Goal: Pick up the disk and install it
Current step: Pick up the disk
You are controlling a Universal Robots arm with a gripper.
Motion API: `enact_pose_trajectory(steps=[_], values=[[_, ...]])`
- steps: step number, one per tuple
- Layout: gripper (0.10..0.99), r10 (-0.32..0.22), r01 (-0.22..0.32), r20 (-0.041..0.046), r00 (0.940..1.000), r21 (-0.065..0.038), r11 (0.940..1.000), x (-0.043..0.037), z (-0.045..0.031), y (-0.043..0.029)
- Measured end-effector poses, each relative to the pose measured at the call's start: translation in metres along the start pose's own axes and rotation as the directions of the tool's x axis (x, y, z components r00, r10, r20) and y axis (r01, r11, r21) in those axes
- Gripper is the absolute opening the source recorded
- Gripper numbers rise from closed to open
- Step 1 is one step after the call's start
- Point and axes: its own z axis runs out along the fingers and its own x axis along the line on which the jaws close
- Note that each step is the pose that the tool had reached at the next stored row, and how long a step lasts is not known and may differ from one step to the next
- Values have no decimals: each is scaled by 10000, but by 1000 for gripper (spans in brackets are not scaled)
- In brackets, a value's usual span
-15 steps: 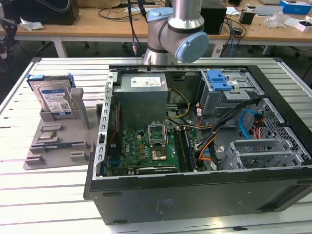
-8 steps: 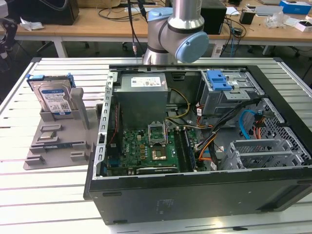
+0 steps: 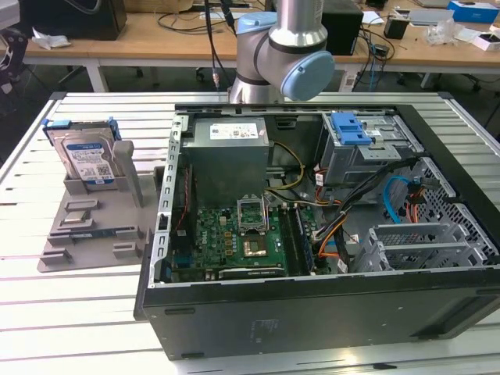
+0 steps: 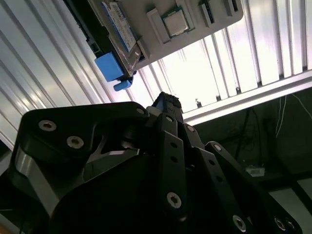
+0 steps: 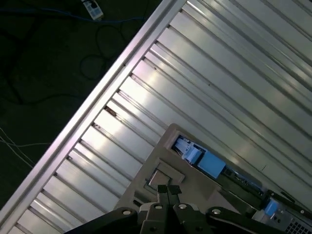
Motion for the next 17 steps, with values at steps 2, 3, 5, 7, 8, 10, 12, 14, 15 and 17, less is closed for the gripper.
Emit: enact_pose_trajectory(steps=[2, 3, 5, 7, 8, 10, 12, 14, 15, 17], values=[[106, -268, 268, -2, 9996, -7, 9996, 0, 0, 0], [106, -371, 371, -2, 9993, -9, 9993, 0, 0, 0], [106, -619, 619, -4, 9981, -15, 9981, 0, 0, 0], [106, -888, 888, -5, 9961, -22, 9960, 0, 0, 0], [106, -1019, 1019, -6, 9948, -25, 9948, 0, 0, 0], [106, -1353, 1353, -8, 9908, -33, 9908, 0, 0, 0], [106, -1602, 1602, -8, 9871, -39, 9871, 0, 0, 0], [106, -1820, 1820, -9, 9833, -45, 9833, 0, 0, 0], [106, -1970, 1970, -9, 9804, -49, 9804, 0, 0, 0], [106, -2244, 2244, -10, 9745, -55, 9745, 0, 0, 0]])
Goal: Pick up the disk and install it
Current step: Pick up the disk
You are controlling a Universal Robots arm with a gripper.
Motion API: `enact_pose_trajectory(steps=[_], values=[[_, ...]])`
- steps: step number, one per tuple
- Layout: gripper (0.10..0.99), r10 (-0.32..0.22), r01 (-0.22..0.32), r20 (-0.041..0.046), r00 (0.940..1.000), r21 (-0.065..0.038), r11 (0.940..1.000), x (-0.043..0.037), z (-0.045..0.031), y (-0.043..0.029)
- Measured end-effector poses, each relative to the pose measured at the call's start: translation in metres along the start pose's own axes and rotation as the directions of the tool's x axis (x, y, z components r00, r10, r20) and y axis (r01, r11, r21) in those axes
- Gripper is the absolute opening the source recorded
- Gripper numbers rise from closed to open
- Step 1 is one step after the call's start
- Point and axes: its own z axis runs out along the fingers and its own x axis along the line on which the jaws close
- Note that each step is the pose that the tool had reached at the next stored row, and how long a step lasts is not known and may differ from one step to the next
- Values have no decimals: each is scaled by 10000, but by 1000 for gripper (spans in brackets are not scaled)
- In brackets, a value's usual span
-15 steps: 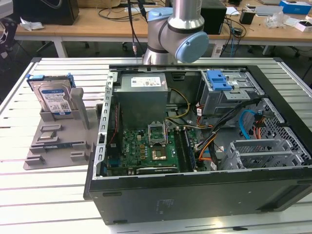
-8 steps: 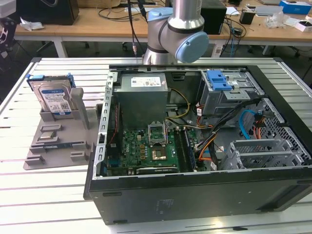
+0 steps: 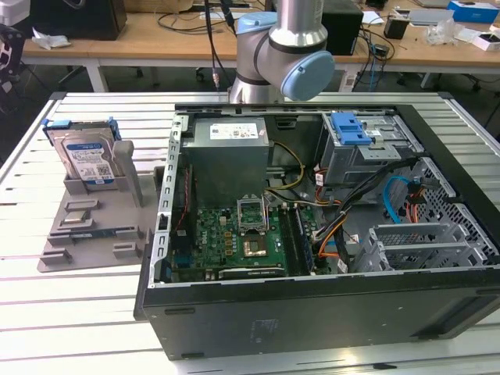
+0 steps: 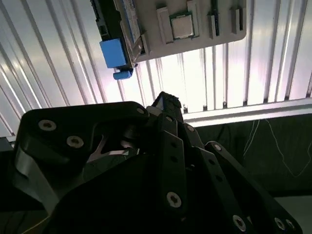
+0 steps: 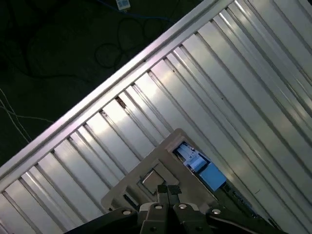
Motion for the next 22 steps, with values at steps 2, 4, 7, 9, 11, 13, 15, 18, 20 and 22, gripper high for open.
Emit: enact_pose_trajectory(steps=[2, 4, 7, 9, 11, 13, 15, 18, 20, 22], values=[[106, -225, 225, -2, 9997, -6, 9997, 0, 0, 0], [106, -520, 520, -4, 9986, -12, 9986, 0, 0, 0], [106, -860, 860, -5, 9963, -21, 9963, 0, 0, 0], [106, -1062, 1062, -6, 9943, -26, 9943, 0, 0, 0], [106, -1290, 1290, -7, 9916, -32, 9916, 0, 0, 0], [106, -1536, 1535, -8, 9881, -38, 9881, 0, 0, 0], [106, -1778, 1778, -9, 9841, -44, 9841, 0, 0, 0], [106, -2144, 2144, -10, 9767, -53, 9767, 0, 0, 0], [106, -2349, 2348, -10, 9720, -58, 9720, 0, 0, 0], [106, -2560, 2560, -10, 9667, -64, 9667, 0, 0, 0]])
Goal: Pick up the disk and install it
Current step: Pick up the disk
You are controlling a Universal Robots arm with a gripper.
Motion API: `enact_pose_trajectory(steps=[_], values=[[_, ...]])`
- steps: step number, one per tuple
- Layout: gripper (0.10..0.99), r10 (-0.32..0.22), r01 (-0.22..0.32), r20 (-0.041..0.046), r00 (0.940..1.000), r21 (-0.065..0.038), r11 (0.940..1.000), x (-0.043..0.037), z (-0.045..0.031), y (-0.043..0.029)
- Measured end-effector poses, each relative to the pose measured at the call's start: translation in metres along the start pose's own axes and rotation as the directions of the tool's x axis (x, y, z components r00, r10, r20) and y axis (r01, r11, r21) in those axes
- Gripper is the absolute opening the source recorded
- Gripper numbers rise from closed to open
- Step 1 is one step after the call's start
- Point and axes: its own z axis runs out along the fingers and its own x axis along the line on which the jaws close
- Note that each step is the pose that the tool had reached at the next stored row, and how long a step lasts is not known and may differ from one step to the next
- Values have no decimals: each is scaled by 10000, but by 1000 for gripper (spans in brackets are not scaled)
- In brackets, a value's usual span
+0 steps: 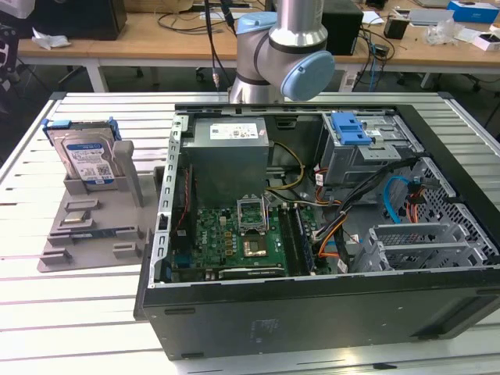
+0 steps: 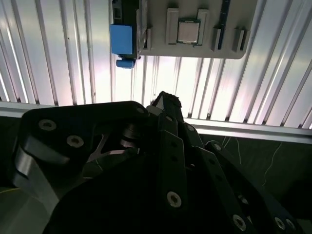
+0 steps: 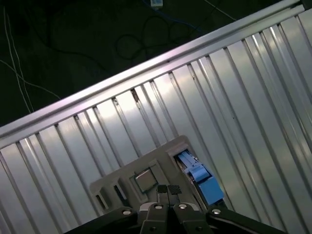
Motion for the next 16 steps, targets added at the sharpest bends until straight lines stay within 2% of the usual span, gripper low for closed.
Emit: enact_pose_trajectory(steps=[7, 16], values=[[106, -811, 811, -5, 9967, -20, 9967, 0, 0, 0], [106, -1725, 1725, -9, 9850, -42, 9850, 0, 0, 0]])
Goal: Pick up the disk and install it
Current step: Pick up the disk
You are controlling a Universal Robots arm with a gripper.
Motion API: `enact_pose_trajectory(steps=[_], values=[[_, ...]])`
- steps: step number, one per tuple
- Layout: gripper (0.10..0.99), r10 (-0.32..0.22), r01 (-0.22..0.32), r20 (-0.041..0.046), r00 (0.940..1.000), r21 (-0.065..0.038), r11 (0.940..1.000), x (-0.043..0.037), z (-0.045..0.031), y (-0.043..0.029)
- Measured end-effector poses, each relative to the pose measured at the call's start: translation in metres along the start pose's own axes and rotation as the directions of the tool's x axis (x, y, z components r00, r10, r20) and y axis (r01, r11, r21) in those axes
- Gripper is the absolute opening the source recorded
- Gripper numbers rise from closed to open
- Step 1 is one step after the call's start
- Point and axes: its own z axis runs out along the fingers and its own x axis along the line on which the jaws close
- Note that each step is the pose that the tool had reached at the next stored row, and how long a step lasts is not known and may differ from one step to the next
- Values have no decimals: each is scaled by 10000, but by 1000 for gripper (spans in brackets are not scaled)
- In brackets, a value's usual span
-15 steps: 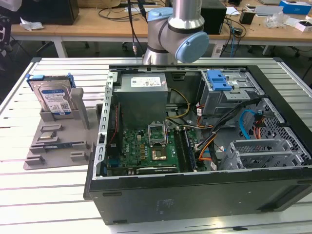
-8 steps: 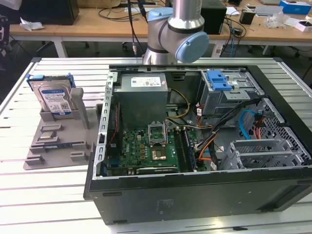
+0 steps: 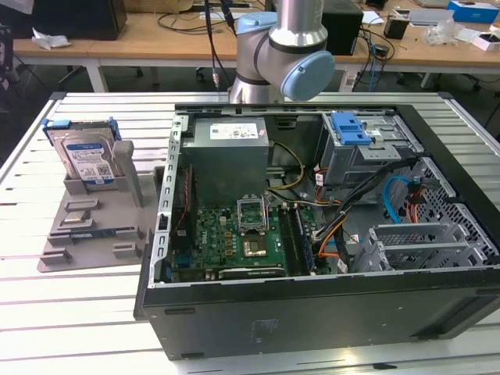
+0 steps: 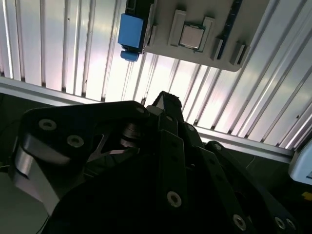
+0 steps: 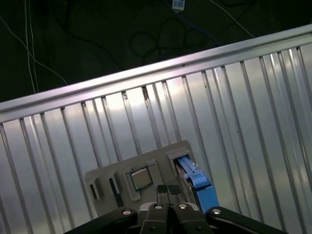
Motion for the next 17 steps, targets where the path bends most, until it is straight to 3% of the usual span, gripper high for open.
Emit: enact_pose_trajectory(steps=[8, 17], values=[[106, -755, 755, -4, 9971, -18, 9971, 0, 0, 0], [114, -793, 793, -5, 9969, -19, 9968, 0, 0, 0]])
